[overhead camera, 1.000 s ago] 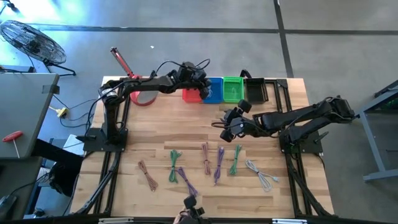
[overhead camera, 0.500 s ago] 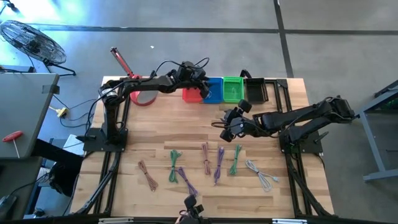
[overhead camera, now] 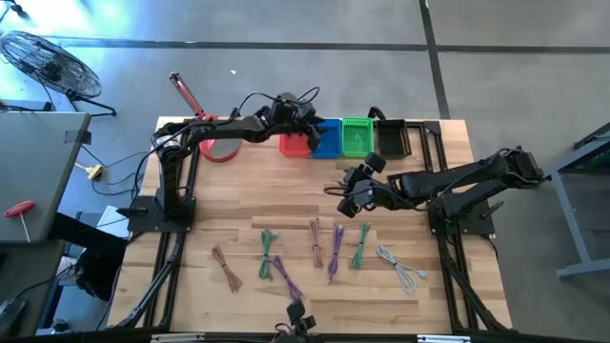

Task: Pick & Place USB Port
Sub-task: Put the right blue charger cable into the blue bin

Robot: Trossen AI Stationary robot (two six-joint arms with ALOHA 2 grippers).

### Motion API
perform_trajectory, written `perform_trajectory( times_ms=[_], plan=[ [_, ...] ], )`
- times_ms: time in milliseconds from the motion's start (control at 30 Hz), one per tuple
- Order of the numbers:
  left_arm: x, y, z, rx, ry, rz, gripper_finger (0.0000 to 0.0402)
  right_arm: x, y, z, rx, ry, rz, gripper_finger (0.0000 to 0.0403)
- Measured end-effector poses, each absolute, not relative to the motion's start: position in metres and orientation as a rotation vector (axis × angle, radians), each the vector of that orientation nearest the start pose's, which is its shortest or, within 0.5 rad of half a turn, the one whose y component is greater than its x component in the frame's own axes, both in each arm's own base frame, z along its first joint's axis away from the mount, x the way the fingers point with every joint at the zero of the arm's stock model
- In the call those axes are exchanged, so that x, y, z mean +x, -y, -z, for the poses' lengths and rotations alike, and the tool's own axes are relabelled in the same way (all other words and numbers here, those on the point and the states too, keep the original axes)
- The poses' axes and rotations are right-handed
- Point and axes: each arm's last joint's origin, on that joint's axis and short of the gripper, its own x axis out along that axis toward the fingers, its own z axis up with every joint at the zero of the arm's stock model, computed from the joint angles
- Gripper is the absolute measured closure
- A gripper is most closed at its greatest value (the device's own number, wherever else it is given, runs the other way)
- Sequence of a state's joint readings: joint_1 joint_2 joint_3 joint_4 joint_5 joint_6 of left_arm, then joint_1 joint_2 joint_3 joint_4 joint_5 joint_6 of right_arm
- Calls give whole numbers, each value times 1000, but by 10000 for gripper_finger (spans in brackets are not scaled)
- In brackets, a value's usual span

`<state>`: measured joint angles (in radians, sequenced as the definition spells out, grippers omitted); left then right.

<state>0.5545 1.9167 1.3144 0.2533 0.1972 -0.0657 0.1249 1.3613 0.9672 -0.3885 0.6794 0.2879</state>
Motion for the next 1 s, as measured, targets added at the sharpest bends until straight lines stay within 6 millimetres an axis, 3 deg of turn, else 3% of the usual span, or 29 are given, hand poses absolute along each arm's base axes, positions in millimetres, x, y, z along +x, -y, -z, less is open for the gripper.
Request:
perform_trajectory(
  times_ms=[700,1000],
  plan=[
    [377,-223,-238,-193,-230,-261,223,278,-17,-259,-41,-654,623,236],
    [367,-218,-241,-171,-356,-293,223,276,-16,-257,-36,-674,633,236]
  ],
)
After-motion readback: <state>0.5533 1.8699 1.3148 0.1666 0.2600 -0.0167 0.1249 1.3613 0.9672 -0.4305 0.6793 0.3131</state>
